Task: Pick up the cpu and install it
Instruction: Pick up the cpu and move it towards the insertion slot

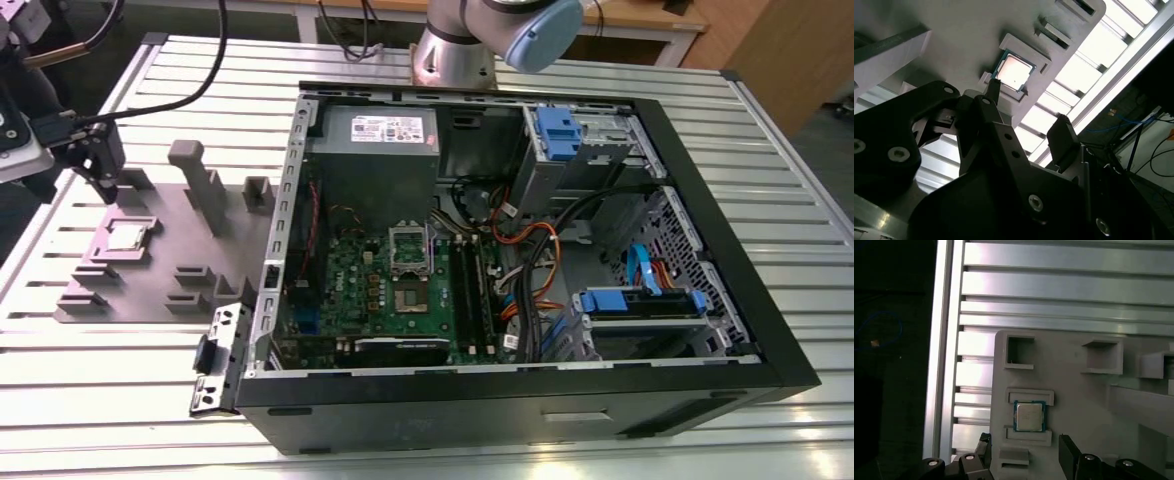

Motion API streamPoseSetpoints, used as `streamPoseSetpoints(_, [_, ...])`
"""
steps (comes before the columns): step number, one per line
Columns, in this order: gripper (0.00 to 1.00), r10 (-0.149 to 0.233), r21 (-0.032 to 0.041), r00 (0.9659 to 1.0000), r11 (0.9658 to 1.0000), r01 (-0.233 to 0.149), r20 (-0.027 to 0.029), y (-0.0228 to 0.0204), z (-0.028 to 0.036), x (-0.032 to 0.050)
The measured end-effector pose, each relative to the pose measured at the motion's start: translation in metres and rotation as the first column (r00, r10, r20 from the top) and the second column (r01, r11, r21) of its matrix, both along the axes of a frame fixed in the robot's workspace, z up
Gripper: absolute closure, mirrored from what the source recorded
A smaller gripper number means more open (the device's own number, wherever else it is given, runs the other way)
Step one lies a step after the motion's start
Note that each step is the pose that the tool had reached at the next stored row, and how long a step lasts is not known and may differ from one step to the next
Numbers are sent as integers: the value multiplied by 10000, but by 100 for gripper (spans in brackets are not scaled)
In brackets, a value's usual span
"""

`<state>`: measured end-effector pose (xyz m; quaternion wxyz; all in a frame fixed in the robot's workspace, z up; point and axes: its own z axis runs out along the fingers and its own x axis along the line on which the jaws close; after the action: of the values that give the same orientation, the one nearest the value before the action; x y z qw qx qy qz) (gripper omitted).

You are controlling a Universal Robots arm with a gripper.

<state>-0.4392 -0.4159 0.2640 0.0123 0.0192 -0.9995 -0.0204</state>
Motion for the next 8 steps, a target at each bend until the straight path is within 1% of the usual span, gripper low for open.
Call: streamPoseSetpoints(8, [35, 2, 1, 10000, 10000, -2, 3, -1, -5, 3])
